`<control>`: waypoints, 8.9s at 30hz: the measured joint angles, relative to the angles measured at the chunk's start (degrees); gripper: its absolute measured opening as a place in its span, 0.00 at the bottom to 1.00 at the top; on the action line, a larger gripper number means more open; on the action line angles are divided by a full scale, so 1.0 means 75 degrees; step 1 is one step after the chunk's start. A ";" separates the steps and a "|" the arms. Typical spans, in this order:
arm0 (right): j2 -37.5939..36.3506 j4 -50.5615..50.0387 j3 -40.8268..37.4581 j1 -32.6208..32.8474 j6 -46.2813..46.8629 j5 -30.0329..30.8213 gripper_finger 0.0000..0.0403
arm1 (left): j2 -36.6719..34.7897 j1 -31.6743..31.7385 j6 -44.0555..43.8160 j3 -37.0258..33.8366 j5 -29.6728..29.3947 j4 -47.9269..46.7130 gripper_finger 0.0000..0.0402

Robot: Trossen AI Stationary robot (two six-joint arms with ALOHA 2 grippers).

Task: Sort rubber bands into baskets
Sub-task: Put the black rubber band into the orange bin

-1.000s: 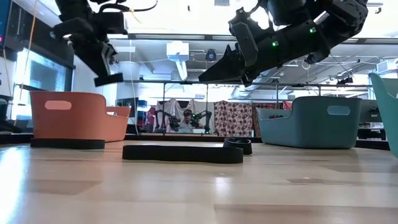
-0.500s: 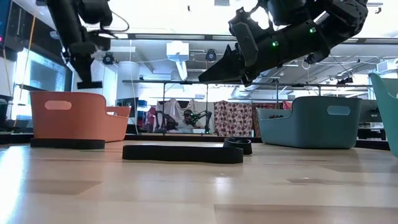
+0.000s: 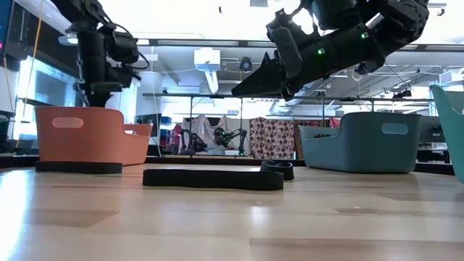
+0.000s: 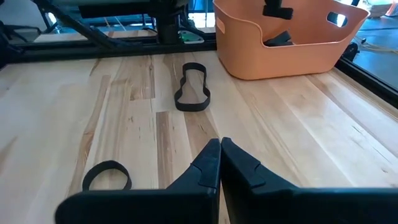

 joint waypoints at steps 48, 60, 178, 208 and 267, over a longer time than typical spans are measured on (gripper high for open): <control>0.0091 -0.4431 0.0702 0.1703 0.2102 0.1709 0.51 | -0.3046 -0.3731 -0.0765 -0.1759 0.0381 0.4543 0.36; 0.0780 -0.4481 0.0694 0.1330 0.2306 0.1582 0.51 | -0.4240 -0.4816 -0.0795 -0.3203 0.0942 0.6601 0.36; 0.7315 -0.4808 1.2187 -0.2192 0.0782 -0.2404 0.04 | -0.9233 -0.7432 0.1796 -0.4933 -0.4768 0.8826 0.35; 0.7057 -0.5529 1.2362 -0.2192 0.0061 -0.2655 0.32 | -0.9233 -0.7432 0.1802 -0.4936 -0.4759 0.8514 0.35; 0.0729 -0.3912 0.1550 -0.2504 0.2766 0.2295 0.12 | -0.9218 -0.7435 0.1589 -0.4938 -0.4704 0.8084 0.35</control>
